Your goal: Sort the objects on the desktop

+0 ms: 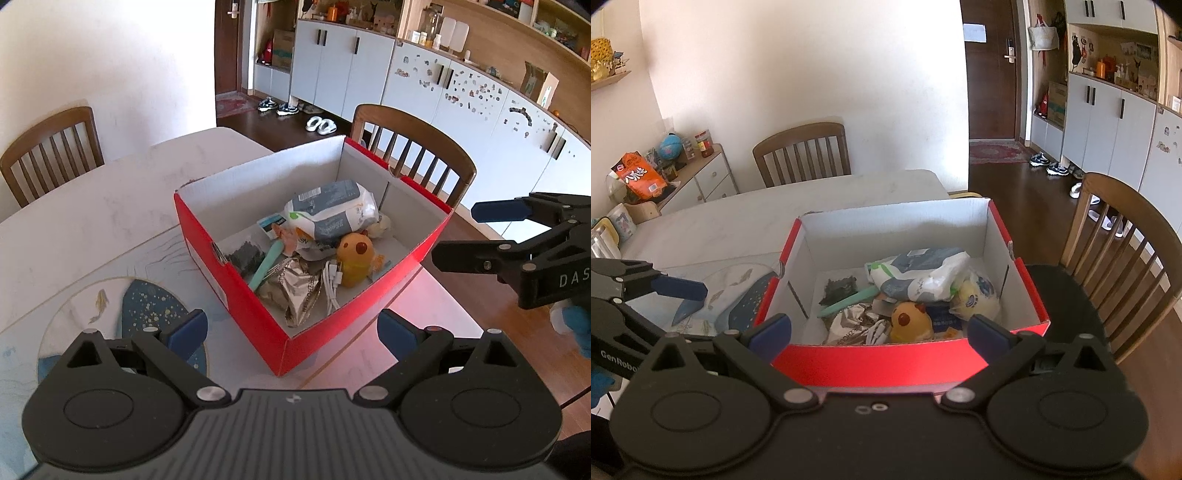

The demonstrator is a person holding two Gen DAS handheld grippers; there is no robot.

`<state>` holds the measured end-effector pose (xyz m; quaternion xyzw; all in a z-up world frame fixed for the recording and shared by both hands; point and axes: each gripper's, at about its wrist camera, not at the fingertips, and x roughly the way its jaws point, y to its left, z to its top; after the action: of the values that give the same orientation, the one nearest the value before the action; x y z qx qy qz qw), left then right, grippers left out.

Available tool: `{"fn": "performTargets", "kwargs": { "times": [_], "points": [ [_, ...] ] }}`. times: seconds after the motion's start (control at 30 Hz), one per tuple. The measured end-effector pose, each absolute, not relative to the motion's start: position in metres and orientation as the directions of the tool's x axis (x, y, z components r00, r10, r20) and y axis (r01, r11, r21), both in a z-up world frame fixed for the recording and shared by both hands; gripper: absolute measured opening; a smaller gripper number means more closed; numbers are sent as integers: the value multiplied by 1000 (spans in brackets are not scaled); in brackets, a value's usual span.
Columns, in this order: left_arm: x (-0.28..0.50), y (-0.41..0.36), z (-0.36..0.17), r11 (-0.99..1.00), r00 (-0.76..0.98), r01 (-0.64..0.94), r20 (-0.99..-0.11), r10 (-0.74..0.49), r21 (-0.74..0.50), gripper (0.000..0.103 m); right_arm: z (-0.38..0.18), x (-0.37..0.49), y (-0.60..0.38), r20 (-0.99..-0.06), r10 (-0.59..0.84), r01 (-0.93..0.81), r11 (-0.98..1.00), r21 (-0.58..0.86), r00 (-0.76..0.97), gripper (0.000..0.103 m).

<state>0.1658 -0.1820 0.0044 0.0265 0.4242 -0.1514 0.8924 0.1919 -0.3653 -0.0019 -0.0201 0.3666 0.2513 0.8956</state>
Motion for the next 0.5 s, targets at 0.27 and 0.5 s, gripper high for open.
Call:
{"fn": "performTargets", "kwargs": {
  "times": [0.27, 0.5],
  "points": [
    [165, -182, 3, 956, 602, 283, -761, -241, -79, 99, -5, 191, -364, -671, 435, -463, 873, 151, 601, 102],
    [165, -182, 1, 959, 602, 274, -765, -230, -73, 99, -6, 189, -363, -674, 434, -461, 874, 154, 597, 102]
  ]
}}
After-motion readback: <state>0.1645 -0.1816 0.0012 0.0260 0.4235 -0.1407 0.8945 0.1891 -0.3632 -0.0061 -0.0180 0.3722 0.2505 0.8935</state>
